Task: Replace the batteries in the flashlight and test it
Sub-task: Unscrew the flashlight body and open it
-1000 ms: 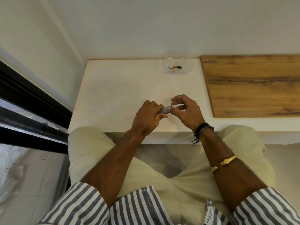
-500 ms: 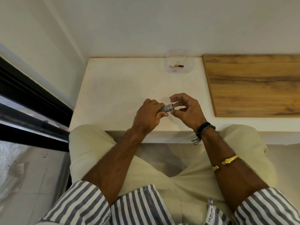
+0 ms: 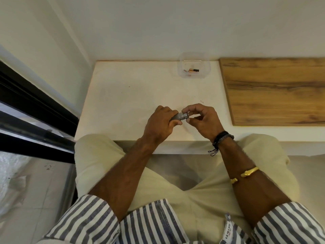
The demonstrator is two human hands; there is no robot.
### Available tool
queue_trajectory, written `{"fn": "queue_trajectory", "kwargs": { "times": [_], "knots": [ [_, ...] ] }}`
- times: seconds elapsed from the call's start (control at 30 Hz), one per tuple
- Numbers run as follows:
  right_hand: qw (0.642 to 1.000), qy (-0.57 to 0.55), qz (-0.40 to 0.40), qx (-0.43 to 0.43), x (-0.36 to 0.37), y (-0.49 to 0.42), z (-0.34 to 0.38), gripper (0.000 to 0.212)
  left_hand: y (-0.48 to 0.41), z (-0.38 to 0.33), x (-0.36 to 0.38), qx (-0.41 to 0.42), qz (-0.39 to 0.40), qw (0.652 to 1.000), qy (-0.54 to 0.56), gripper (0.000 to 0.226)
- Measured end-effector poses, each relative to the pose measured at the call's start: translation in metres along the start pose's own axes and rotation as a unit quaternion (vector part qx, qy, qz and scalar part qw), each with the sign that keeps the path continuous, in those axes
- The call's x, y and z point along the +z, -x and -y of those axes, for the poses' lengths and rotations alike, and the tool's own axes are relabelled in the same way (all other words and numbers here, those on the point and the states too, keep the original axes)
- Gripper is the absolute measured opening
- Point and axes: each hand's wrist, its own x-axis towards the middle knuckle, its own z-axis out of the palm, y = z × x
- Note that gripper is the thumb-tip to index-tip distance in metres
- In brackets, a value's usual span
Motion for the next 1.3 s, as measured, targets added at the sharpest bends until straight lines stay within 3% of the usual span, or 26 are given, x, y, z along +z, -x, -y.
{"fn": "queue_trajectory", "kwargs": {
  "times": [0.1,0.2,0.37,0.8,0.93,1.07,1.3],
  "knots": [
    [0.999,-0.022,-0.004,0.029,0.000,0.000,0.001,0.039,0.000,0.000,0.000,0.004,-0.002,1.000,-0.004,0.034],
    [0.998,0.006,-0.020,0.058,0.002,0.000,0.000,0.035,0.000,0.000,-0.001,0.002,-0.003,1.000,0.002,0.032],
    [0.999,0.025,-0.019,0.028,0.000,0.000,-0.001,0.023,0.000,-0.002,0.000,0.001,0.007,1.000,0.002,0.034],
    [1.000,-0.023,0.009,0.014,-0.005,-0.002,-0.004,0.027,0.000,0.001,0.000,-0.011,0.021,1.000,0.008,0.028],
    [0.995,-0.081,-0.038,0.053,-0.007,-0.004,-0.014,0.036,0.001,0.000,-0.001,-0.031,0.010,0.999,0.027,0.028],
    [0.980,-0.119,-0.105,0.118,-0.006,-0.007,-0.021,0.029,0.002,0.001,-0.002,-0.029,-0.004,0.999,0.041,0.025],
    [0.965,-0.007,-0.209,0.157,0.003,-0.014,-0.037,0.023,0.003,0.000,-0.003,-0.036,-0.006,0.998,0.050,0.025]
  ]
}}
